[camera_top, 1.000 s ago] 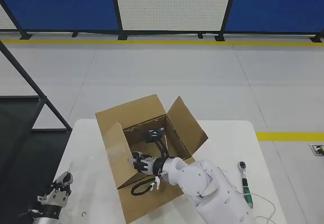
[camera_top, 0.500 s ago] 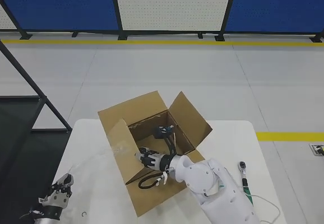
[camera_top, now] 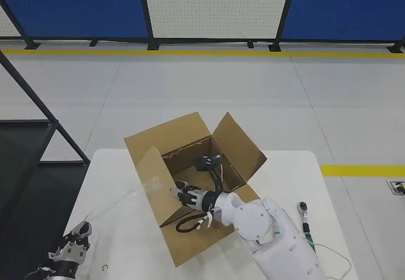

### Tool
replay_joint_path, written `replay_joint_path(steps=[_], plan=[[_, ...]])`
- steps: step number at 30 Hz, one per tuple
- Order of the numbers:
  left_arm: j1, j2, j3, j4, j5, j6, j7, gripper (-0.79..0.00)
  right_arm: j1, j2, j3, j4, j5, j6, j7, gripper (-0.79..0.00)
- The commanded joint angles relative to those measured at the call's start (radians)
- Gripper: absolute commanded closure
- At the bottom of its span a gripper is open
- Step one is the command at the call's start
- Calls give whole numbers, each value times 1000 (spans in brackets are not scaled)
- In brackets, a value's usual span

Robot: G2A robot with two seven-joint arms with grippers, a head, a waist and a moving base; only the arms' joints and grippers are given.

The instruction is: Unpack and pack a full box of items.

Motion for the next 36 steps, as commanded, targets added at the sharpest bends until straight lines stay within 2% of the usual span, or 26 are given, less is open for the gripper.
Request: replay_joint_path(steps=[1,15,36], plan=[[3,-1,-2,1,-3,-6,4,0,0,0,2,1,0,-2,-1,0],[12,-15,-1,0,-16,-67,83,0,0,1,9,14,11,-18,0,0],[33,-28,-15,19,-46,-78,98,0,-2,0,17,25,23,-40,-25,0]])
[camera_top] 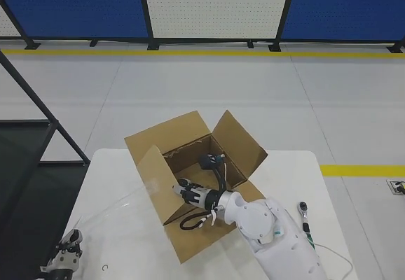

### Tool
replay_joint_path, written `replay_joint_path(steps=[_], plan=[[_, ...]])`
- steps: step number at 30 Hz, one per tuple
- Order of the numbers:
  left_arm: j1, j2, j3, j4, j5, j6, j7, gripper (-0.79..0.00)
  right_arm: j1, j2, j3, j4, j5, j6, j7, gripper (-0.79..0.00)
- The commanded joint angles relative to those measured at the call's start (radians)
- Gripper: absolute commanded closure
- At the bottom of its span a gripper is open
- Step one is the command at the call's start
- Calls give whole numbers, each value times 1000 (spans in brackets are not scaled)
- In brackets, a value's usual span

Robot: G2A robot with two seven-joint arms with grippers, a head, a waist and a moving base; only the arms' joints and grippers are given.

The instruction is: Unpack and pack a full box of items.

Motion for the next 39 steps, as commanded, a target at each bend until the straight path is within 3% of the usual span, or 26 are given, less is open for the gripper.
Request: replay_joint_path(steps=[1,22,23,25,27,28,39], plan=[[3,-2,-3,2,-7,-2,2,0,4,-1,-3,6,2,0,-2,0],[12,-12,-21,26,-19,-6,4,0,11,-7,-4,27,14,0,-41,0],[12,-12,-22,26,-16,-3,3,-37,11,-8,-4,28,15,-2,-42,0],[10,-13,-23,26,-10,2,2,-326,13,-8,-4,32,16,-4,-42,0],[9,-13,-22,26,-4,6,2,-720,14,-8,-4,36,17,-5,-42,0],[9,-14,-22,26,-2,7,2,-785,14,-9,-4,37,19,-6,-42,0],[8,-18,-23,22,9,5,2,-785,16,-10,-3,47,22,-10,-45,0]])
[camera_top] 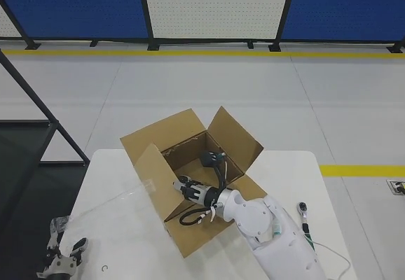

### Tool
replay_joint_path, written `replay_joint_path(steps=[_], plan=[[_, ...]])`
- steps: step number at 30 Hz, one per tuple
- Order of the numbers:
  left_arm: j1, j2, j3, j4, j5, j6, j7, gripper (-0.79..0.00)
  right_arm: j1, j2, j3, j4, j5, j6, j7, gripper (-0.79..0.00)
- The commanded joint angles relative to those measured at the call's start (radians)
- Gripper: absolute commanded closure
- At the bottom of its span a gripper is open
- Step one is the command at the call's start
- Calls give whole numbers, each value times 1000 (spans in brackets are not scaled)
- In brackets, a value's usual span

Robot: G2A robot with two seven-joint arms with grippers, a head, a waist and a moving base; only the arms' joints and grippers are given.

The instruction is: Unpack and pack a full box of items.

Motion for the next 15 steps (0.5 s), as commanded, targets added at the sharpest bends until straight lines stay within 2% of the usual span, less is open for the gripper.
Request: replay_joint_path(steps=[1,15], plan=[[1,-1,0,-1,0,-3,2,-785,0,0,0,2,2,0,-2,0],[6,-7,-3,0,10,-8,0,-785,21,-6,-6,35,12,-10,-4,0]])
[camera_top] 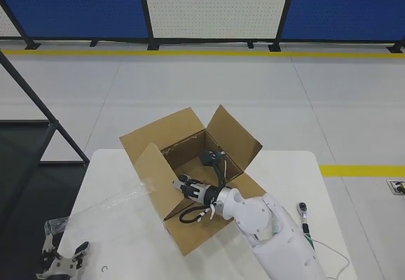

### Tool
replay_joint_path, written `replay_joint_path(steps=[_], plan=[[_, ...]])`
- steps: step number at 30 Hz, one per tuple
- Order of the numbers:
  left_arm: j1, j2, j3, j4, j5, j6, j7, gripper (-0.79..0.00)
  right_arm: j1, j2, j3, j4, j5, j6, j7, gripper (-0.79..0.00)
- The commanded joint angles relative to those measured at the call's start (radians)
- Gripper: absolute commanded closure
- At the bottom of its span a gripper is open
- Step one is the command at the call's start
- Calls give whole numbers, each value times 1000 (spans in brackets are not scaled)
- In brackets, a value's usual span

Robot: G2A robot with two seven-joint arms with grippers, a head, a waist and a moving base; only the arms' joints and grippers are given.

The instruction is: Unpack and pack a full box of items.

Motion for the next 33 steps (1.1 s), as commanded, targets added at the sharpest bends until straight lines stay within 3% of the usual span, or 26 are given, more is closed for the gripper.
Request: replay_joint_path(steps=[1,4,5,6,7,13,18,19,20,22,23,25,27,33], plan=[[0,-1,0,-1,5,-2,0,-785,1,-1,0,3,-1,1,-3,0],[-1,-2,4,-6,14,-5,2,-785,4,-1,-2,5,-7,6,2,-3],[-1,-3,5,-8,18,-7,1,-785,5,-1,-2,6,-13,7,0,-249],[0,-3,7,-11,22,-10,1,-785,6,-1,-3,5,-22,12,-6,-594],[0,-4,8,-13,26,-11,3,-785,4,-1,-4,0,-30,15,-15,-785],[1,-7,18,-27,43,-12,3,-785,-32,5,5,-78,-93,7,-68,-785],[-1,-9,25,-37,55,-8,0,-785,-105,18,5,-213,-260,-38,-180,-785],[-2,-9,26,-39,56,-7,-1,-785,-124,21,3,-244,-300,-39,-210,-686],[-2,-10,27,-40,58,-7,-1,-785,-142,23,-3,-273,-336,-53,-226,-379],[-2,-10,29,-43,61,-5,-1,-785,-166,28,-20,-316,-390,-96,-222,-89],[-3,-11,30,-45,64,-5,-2,-785,-172,29,-34,-326,-405,-124,-197,0],[-3,-11,33,-48,67,-3,-6,-785,-165,29,-56,-326,-371,-179,-131,0],[-4,-12,36,-51,72,-3,-8,-785,-149,24,-74,-309,-376,-172,-114,0],[-2,-15,45,-65,80,-4,-14,-785,-113,-4,-149,-221,-331,-133,-162,0]])
